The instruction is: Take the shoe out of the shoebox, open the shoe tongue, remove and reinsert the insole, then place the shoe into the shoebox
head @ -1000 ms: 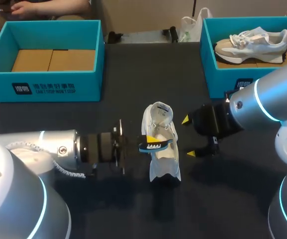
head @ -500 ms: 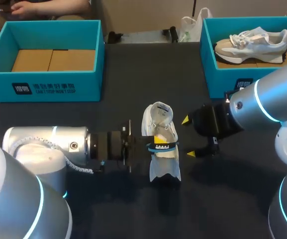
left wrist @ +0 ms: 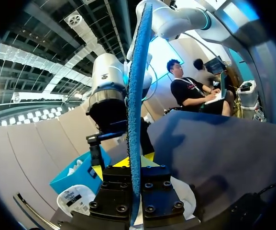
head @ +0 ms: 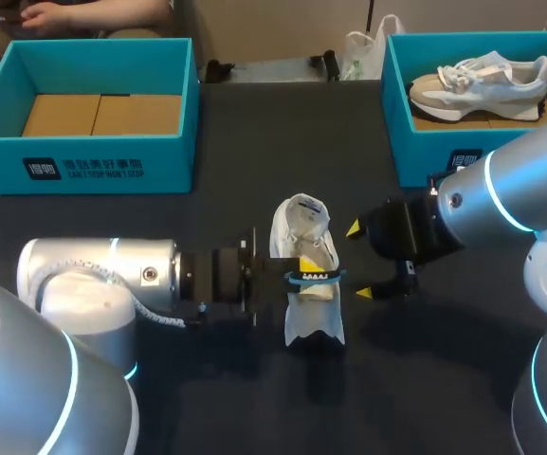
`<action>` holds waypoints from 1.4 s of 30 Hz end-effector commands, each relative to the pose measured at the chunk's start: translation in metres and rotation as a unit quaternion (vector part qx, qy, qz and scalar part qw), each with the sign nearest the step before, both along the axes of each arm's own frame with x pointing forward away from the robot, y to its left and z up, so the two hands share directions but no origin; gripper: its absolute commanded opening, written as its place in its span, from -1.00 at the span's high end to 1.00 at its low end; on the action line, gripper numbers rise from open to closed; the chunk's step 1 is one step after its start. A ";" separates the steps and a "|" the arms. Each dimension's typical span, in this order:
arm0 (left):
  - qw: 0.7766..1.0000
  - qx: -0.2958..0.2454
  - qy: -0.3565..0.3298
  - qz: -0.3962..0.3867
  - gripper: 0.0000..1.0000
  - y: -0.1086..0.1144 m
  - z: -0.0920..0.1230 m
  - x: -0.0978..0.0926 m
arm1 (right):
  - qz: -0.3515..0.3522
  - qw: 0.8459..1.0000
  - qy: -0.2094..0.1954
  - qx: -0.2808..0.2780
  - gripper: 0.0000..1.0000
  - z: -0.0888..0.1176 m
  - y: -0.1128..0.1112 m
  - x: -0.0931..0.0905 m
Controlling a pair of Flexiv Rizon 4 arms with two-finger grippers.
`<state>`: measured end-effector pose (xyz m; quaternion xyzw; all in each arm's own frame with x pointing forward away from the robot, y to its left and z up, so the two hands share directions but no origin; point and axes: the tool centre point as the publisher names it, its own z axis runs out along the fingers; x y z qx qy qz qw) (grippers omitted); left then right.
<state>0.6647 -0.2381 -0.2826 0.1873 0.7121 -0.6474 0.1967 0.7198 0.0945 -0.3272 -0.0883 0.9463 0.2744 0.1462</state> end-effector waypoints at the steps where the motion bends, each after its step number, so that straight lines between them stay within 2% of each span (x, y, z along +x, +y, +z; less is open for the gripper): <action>1: 1.000 -0.001 -0.002 0.003 1.00 0.004 0.006 -0.005 | 0.000 1.000 0.000 0.001 -1.00 0.000 0.000 -0.001; 6: 1.000 -0.011 0.003 0.004 1.00 0.006 0.013 -0.010 | 0.000 1.000 0.000 0.001 -1.00 0.000 0.000 -0.001; 12: 1.000 -0.004 0.013 0.000 1.00 0.003 0.002 -0.016 | 0.000 1.000 0.000 0.001 -1.00 0.000 0.000 -0.001; 24: 1.000 0.008 -0.003 0.005 1.00 -0.002 -0.012 -0.002 | 0.000 1.000 0.000 0.001 -1.00 0.000 0.000 -0.001; 42: 1.000 0.016 -0.012 0.024 1.00 0.000 -0.033 0.011 | 0.000 1.000 0.000 0.001 -1.00 0.000 0.000 -0.001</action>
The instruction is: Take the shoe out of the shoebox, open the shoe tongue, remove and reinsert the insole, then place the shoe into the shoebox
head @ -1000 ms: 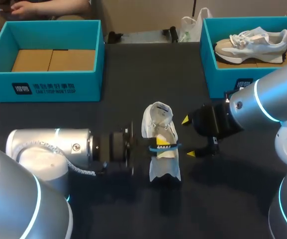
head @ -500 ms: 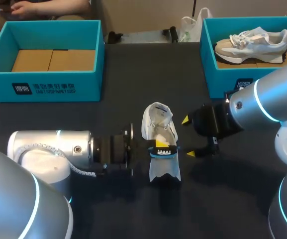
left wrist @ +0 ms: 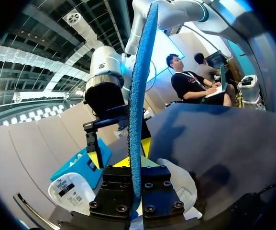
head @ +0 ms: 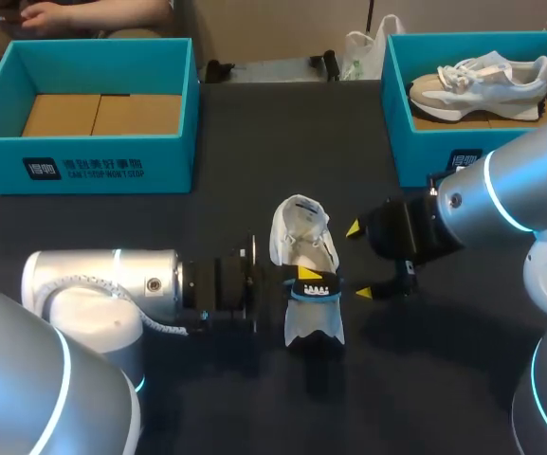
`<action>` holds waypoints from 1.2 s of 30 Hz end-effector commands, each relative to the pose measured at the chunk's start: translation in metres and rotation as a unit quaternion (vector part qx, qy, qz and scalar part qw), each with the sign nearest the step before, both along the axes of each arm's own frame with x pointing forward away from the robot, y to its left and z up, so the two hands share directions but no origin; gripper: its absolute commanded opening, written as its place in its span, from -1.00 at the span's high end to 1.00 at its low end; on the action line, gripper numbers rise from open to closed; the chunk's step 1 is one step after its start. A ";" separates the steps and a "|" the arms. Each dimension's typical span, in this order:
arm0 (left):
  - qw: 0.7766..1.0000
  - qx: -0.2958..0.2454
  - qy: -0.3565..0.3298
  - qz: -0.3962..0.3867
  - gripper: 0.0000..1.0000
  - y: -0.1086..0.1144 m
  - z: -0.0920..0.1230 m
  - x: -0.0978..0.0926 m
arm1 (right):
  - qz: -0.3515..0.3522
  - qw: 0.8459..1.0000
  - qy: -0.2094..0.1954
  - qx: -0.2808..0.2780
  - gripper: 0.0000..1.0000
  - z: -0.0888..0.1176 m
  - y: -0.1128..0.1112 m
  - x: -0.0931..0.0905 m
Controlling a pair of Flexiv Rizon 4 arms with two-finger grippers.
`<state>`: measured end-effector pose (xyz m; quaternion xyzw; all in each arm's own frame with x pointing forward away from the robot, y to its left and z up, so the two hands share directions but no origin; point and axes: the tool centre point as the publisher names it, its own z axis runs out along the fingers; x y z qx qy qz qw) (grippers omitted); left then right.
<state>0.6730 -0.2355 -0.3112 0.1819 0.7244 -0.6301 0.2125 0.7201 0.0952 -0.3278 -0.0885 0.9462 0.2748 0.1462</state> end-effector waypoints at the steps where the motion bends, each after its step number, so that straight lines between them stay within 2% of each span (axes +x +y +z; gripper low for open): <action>1: 1.000 0.000 -0.003 0.005 1.00 -0.002 -0.006 0.003 | 0.000 1.000 0.000 0.000 -1.00 0.000 -0.001 -0.001; 28: 1.000 0.009 0.006 0.013 1.00 -0.003 -0.038 0.021 | 0.000 1.000 0.000 0.000 -1.00 0.000 -0.001 -0.001; 36: 1.000 -0.006 0.009 0.019 1.00 -0.002 -0.030 0.018 | 0.000 1.000 0.000 0.000 -1.00 0.000 -0.001 -0.001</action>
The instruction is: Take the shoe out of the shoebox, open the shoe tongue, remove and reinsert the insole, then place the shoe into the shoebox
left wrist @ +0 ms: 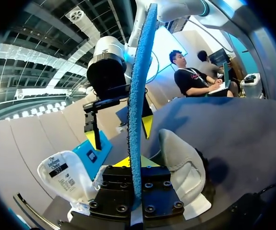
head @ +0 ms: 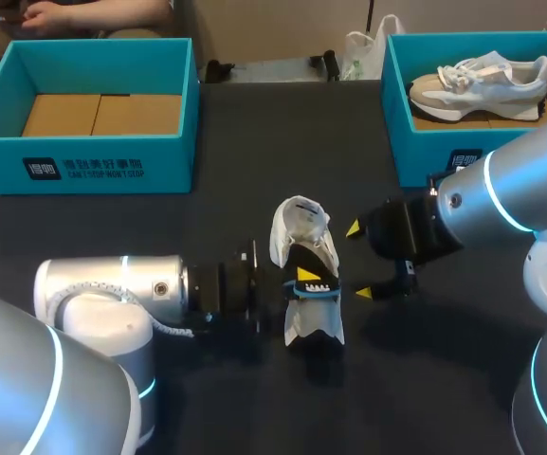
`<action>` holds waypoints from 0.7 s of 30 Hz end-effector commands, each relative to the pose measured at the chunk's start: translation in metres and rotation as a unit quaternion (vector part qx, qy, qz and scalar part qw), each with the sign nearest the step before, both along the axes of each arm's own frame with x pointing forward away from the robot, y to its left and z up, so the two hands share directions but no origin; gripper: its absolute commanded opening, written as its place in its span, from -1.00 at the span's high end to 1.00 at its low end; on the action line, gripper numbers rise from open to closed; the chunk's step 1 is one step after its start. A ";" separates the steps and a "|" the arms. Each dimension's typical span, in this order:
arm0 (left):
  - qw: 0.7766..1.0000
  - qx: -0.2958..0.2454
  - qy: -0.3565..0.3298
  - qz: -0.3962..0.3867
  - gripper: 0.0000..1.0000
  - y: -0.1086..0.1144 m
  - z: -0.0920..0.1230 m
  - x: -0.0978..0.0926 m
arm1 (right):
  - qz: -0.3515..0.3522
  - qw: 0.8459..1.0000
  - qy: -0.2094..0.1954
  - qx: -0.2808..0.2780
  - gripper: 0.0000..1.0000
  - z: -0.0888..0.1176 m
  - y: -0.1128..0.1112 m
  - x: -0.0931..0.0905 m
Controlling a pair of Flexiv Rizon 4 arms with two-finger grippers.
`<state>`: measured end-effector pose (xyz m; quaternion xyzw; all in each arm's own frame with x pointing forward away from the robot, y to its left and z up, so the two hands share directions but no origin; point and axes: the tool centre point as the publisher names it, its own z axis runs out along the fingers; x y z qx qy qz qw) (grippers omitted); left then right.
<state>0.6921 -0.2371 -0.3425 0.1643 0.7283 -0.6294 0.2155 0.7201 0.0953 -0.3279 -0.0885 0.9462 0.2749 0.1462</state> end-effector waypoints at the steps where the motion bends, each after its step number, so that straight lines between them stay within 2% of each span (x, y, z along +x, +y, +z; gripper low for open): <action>1: 1.000 -0.008 0.000 0.004 1.00 0.000 0.003 -0.002 | 0.000 1.000 0.000 0.000 -1.00 0.001 -0.001 -0.001; 13: 0.997 -0.070 0.009 0.001 1.00 -0.012 0.030 -0.017 | 0.000 1.000 0.000 0.000 -1.00 0.001 -0.001 -0.001; 21: 0.995 -0.096 0.030 0.013 1.00 -0.010 0.034 -0.023 | 0.000 1.000 0.000 0.000 -1.00 0.001 -0.001 -0.001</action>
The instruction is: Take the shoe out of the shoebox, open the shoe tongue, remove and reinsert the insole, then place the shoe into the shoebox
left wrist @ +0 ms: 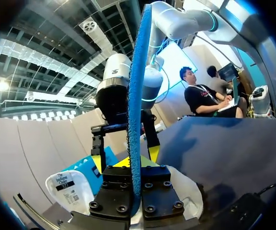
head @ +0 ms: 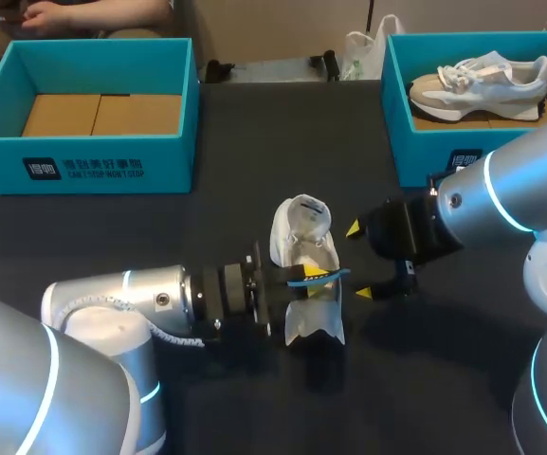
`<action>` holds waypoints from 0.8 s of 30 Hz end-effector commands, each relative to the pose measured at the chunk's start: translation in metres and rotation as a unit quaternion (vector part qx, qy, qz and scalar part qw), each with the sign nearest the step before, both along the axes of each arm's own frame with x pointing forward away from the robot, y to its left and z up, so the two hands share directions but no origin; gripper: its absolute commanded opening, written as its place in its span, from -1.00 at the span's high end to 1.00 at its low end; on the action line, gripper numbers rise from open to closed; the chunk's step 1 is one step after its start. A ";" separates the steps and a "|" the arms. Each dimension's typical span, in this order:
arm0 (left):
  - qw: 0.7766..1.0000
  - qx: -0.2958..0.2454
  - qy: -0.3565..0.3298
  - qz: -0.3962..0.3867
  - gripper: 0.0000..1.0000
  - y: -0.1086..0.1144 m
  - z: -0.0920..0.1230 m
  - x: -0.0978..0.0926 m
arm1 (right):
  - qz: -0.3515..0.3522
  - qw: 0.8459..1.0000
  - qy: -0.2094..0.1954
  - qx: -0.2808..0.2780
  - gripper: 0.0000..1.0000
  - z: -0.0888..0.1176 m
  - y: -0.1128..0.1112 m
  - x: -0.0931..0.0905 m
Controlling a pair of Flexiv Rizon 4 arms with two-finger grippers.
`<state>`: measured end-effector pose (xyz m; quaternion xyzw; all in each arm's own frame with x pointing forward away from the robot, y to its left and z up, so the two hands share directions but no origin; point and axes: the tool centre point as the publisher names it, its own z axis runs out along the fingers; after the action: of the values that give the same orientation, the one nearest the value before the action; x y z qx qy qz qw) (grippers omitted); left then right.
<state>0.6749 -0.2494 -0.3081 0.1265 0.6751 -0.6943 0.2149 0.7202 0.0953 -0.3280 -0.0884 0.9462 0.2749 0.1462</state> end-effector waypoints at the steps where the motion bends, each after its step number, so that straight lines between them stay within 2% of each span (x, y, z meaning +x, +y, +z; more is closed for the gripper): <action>1: 1.000 -0.009 0.011 0.009 1.00 0.003 -0.001 -0.006 | 0.000 1.000 0.000 0.000 -1.00 0.001 -0.001 -0.001; 7: 1.000 -0.013 0.014 0.004 1.00 0.000 -0.001 -0.006 | 0.000 1.000 0.000 0.000 -1.00 0.001 -0.001 -0.001; 16: 1.000 0.003 -0.006 0.006 1.00 0.002 -0.007 0.013 | 0.000 1.000 0.000 0.000 -1.00 0.001 -0.001 -0.001; 24: 1.000 0.021 -0.011 0.007 1.00 0.002 -0.017 0.018 | 0.000 1.000 0.000 0.000 -1.00 0.001 -0.001 -0.001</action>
<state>0.6900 -0.2451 -0.3223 0.1315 0.6856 -0.6788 0.2277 0.7201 0.0953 -0.3280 -0.0884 0.9462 0.2749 0.1462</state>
